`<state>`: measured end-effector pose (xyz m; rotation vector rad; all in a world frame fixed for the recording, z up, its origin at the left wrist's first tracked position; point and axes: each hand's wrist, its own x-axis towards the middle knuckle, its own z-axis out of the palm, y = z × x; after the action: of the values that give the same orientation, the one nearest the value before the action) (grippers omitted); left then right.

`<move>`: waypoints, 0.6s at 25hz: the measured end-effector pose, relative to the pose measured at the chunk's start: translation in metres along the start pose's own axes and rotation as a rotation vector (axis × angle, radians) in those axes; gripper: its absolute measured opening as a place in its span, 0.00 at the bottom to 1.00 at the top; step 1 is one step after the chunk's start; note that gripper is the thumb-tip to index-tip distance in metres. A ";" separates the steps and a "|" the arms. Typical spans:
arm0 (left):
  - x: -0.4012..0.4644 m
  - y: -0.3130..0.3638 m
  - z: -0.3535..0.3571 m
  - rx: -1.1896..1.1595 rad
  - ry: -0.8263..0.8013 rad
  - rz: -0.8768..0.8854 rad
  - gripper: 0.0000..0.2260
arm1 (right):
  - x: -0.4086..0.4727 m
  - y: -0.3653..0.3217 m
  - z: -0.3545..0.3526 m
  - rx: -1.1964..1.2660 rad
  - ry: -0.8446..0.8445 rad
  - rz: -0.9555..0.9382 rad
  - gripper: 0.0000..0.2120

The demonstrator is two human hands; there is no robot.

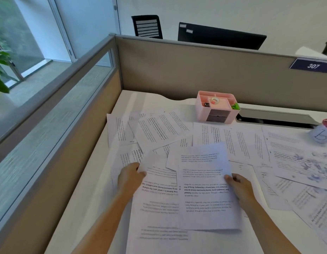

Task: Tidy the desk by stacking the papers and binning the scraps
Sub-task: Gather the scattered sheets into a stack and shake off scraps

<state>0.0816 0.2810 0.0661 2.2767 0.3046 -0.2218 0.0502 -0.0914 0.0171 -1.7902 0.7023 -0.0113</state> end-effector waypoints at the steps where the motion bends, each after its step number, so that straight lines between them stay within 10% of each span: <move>1: 0.008 0.003 -0.015 0.020 0.019 0.026 0.07 | 0.001 0.000 0.000 0.001 0.004 0.005 0.07; 15: 0.078 0.071 -0.120 -0.397 0.177 0.127 0.03 | 0.014 -0.029 0.022 0.141 -0.008 -0.022 0.05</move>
<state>0.1844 0.3372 0.1753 1.9148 0.2675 0.1001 0.0827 -0.0742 0.0297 -1.6622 0.6599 -0.0663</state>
